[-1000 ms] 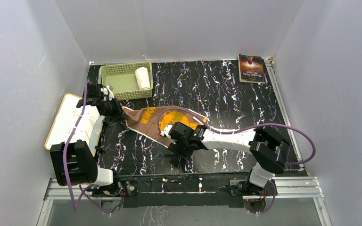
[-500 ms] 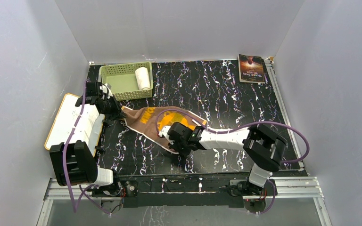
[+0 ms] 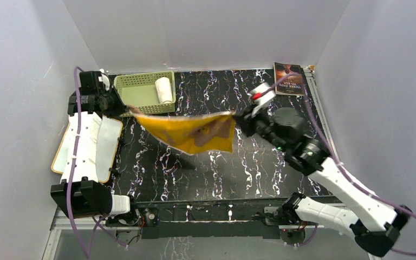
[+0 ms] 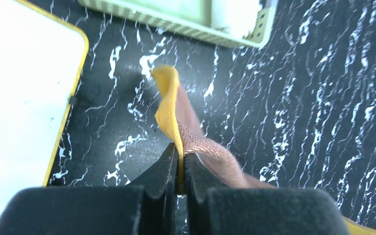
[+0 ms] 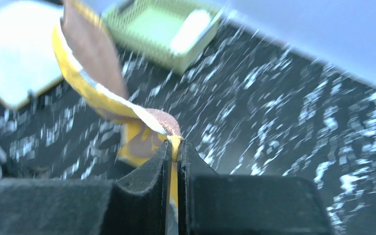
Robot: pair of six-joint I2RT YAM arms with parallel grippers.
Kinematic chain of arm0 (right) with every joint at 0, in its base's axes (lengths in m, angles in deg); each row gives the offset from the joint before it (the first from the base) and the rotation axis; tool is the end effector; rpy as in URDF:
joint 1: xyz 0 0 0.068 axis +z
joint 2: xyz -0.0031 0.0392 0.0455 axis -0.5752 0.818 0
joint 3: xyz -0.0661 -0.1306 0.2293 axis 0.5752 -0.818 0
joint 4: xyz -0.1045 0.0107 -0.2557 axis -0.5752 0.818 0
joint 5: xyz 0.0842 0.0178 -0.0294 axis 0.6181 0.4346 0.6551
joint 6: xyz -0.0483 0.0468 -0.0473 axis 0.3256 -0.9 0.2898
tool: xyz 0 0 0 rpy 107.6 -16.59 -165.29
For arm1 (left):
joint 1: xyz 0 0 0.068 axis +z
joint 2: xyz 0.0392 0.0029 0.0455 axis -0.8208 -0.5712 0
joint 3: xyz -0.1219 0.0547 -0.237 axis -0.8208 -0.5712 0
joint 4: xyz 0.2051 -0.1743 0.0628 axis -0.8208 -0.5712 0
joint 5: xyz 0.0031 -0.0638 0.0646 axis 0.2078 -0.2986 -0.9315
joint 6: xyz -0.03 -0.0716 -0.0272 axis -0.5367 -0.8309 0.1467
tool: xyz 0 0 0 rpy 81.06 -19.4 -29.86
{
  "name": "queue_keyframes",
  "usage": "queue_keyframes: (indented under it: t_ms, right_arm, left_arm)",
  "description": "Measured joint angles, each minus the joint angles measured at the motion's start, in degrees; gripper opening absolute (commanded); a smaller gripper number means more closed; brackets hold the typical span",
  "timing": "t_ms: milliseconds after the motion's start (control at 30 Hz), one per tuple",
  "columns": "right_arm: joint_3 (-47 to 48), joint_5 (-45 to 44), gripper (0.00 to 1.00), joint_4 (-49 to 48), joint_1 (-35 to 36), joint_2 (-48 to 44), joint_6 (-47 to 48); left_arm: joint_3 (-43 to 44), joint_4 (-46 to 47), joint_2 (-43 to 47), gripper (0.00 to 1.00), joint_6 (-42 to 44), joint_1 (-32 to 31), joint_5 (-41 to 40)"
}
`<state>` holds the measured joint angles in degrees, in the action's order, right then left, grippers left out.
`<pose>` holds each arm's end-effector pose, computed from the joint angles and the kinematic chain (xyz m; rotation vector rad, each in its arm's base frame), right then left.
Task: Roll the towels
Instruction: Flatten out the towel at the center of the board.
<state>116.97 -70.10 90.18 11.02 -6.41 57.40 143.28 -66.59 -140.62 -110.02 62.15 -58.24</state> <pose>0.1848 0.1874 0.3616 -0.6595 1.7651 0.5537 0.3206 0.0292 0.3461 -0.4734 2.2726 -0.2772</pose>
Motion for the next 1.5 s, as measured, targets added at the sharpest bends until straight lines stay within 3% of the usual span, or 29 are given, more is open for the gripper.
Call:
queue_keyframes:
  t_ms: [133,300,533,633,733,867,1067,1167,1367,1500]
  right_arm:
    - [8.0,-2.3,0.0,-0.1,-4.7,-2.4,-1.4]
    - [5.8,-1.9,0.0,3.4,-4.7,-2.0,-4.9]
    - [1.8,4.5,0.0,16.6,-4.7,-9.5,-8.9]
    - [2.3,9.4,0.0,17.4,-4.7,-14.2,-11.4]
    - [3.0,12.2,0.0,16.2,-4.7,-16.7,-13.8]
    - [0.8,12.8,0.0,10.2,-4.7,-15.2,-17.4]
    - [-7.8,5.3,0.0,4.1,-5.4,-8.8,-26.0]
    - [-9.0,2.6,0.0,3.7,-10.2,-1.2,-30.3]
    - [-14.8,6.3,0.0,-2.6,-26.6,15.3,-36.0]
    - [-10.9,8.1,0.0,-4.9,-29.3,28.2,-36.0]
  left_arm:
    - [7.1,-3.1,-1.5,0.0,0.4,0.1,0.3]
    - [5.0,-5.2,1.2,0.0,-0.9,0.1,0.7]
    - [-13.9,-9.4,26.0,0.0,-9.9,0.1,5.0]
    - [-13.7,-11.4,33.0,0.0,-14.2,0.1,8.0]
    - [-10.1,-13.4,33.6,0.04,-15.2,0.0,8.7]
    - [-9.4,-13.3,26.4,0.05,-13.2,-0.6,6.6]
    - [-20.4,-5.8,7.5,0.04,-10.3,-0.7,5.9]
    - [-22.6,-2.6,-2.4,0.03,-9.1,-0.7,5.7]
    - [-11.0,1.3,-27.2,0.02,-5.2,-0.8,4.8]
    - [1.4,1.2,-39.3,0.1,-3.5,-1.0,5.7]
